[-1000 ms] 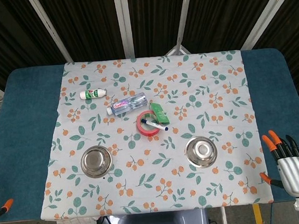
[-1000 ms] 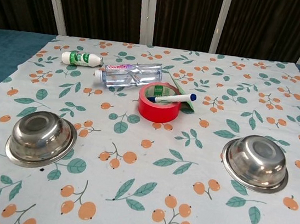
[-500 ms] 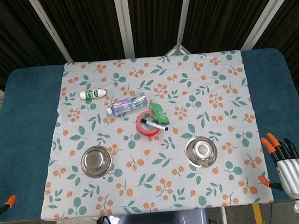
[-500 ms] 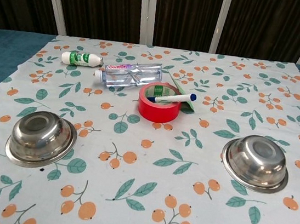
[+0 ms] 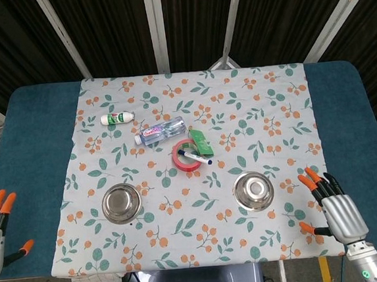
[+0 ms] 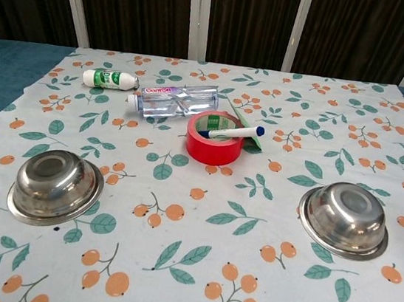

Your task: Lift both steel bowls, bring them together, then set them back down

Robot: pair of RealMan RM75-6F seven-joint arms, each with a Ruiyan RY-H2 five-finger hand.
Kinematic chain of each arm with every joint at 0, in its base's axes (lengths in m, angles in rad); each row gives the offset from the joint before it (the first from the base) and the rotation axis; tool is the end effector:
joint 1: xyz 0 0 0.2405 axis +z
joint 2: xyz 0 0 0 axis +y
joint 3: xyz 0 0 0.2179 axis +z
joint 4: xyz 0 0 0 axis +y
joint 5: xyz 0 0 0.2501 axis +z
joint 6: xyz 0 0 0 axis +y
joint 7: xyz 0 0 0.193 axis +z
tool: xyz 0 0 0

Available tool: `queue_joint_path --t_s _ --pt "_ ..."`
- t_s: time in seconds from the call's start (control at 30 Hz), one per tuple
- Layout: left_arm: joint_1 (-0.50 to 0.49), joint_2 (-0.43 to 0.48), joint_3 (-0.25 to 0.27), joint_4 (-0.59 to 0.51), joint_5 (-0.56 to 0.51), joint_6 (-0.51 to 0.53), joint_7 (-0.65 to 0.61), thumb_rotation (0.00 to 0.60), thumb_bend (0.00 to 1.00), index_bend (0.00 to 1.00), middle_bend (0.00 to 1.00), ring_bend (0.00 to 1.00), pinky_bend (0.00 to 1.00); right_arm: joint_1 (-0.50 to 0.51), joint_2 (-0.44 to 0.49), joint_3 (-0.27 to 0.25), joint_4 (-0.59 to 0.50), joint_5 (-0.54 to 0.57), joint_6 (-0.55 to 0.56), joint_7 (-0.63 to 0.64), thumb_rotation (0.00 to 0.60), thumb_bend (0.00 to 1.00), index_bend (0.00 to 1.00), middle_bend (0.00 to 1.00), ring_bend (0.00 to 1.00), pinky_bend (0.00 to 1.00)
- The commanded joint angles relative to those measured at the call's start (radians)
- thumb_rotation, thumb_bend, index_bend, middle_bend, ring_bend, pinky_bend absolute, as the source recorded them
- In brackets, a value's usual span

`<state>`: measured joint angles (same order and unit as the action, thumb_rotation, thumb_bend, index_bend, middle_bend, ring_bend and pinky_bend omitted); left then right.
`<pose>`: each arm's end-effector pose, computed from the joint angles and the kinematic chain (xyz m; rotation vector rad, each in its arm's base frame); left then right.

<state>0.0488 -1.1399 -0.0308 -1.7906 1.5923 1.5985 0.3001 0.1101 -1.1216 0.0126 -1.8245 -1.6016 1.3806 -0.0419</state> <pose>-0.2522 0.1880 0.0968 -1.3599 -0.8038 -0.8325 -0.2225 -0.2187 0.0550 1.5342 -1.0739 1.0281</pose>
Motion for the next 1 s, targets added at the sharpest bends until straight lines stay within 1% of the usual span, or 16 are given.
queue_joint_path --t_s 0.03,0.13,0.33,0.43,0.57,0.67,0.8,1.0 --pt "-0.062 0.013 -0.011 -0.084 -0.033 -0.103 0.102 0.600 0.00 0.05 0.00 0.00 0.12 0.060 0.022 0.035 -0.088 0.088 -0.098 -0.083 0.600 0.06 0.14 0.06 0.14 0.04" --pt "-0.103 0.014 -0.015 -0.133 -0.067 -0.176 0.166 0.600 0.00 0.05 0.00 0.00 0.12 0.095 0.033 0.050 -0.133 0.148 -0.157 -0.141 0.600 0.07 0.14 0.06 0.14 0.04" --pt "-0.156 -0.008 -0.024 -0.190 -0.107 -0.250 0.257 0.600 0.00 0.05 0.00 0.00 0.11 0.132 0.013 0.060 -0.160 0.225 -0.207 -0.225 0.600 0.07 0.14 0.06 0.14 0.04" --pt "-0.212 -0.051 -0.038 -0.210 -0.170 -0.327 0.371 0.600 0.00 0.05 0.00 0.00 0.12 0.165 -0.023 0.060 -0.164 0.278 -0.255 -0.284 0.600 0.07 0.14 0.06 0.14 0.04" --pt "-0.244 -0.091 -0.056 -0.224 -0.248 -0.355 0.453 0.600 0.00 0.05 0.00 0.00 0.12 0.184 -0.052 0.066 -0.166 0.325 -0.267 -0.339 0.600 0.07 0.14 0.06 0.14 0.04" --pt "-0.268 -0.118 -0.065 -0.226 -0.299 -0.374 0.497 0.600 0.00 0.05 0.00 0.00 0.12 0.196 -0.070 0.067 -0.173 0.358 -0.275 -0.365 0.600 0.07 0.14 0.06 0.14 0.04" --pt "-0.319 -0.184 -0.084 -0.200 -0.388 -0.397 0.573 0.600 0.00 0.05 0.00 0.00 0.12 0.219 -0.103 0.062 -0.180 0.399 -0.285 -0.415 0.600 0.07 0.14 0.06 0.14 0.04" --pt "-0.378 -0.261 -0.104 -0.146 -0.470 -0.411 0.605 0.600 0.00 0.05 0.00 0.00 0.12 0.244 -0.142 0.065 -0.188 0.451 -0.277 -0.465 0.600 0.07 0.14 0.06 0.14 0.04"
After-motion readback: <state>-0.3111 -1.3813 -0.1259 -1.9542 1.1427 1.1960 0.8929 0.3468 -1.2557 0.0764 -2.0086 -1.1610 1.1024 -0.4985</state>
